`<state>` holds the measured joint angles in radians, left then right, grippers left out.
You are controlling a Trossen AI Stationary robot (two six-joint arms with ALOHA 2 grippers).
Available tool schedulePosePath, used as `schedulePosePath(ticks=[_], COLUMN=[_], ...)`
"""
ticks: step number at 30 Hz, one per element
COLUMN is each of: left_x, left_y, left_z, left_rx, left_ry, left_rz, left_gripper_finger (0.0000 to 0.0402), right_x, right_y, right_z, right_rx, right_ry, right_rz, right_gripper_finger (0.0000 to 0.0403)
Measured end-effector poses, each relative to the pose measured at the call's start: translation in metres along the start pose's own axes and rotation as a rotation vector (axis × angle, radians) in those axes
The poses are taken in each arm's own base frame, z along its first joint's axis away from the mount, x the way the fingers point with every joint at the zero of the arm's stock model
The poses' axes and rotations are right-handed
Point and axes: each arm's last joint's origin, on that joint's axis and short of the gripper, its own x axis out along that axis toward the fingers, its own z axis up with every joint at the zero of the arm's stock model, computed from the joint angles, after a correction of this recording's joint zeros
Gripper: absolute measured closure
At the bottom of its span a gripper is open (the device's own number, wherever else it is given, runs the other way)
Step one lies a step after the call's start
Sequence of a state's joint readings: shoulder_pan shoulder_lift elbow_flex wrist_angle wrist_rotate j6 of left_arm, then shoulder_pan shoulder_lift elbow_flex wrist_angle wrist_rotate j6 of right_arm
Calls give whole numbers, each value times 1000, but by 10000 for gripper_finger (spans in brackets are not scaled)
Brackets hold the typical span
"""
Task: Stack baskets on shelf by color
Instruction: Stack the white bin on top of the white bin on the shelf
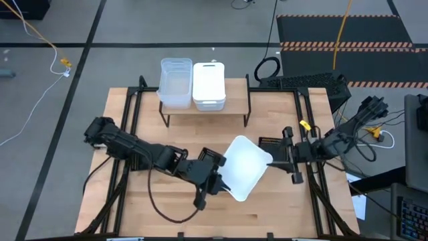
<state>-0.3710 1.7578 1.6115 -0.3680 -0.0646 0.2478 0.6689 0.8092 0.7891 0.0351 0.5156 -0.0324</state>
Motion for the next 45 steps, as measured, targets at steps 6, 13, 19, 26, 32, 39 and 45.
schedulePosePath(ticks=[6,13,19,26,32,39,45], left_x=[36,47,45,3,-54,-112,-154], left_y=[-6,-4,4,33,72,119,164], left_z=[-21,-31,-30,-25,-13,11,14], left_rx=[-24,-81,-127,-126,-142,-47,-4], left_ry=[85,118,105,158,77,-63,-10], left_rz=[-29,-76,-81,24,116,200,422], left_gripper_finger=[398,398,400,399,400,400,400], right_x=[-1,-15,-23,-13,-4,-7,-6], right_y=[-1,-13,-19,-13,-7,-9,-12], right_z=[-7,16,29,4,-33,-45,-45], right_rx=[-41,-201,-375,-317,-344,-350,-329], right_ry=[9,-160,-237,-132,-110,-205,-208], right_rz=[-41,-174,-263,-227,-223,-275,-292], right_gripper_finger=[197,197,197,197,197,197,197])
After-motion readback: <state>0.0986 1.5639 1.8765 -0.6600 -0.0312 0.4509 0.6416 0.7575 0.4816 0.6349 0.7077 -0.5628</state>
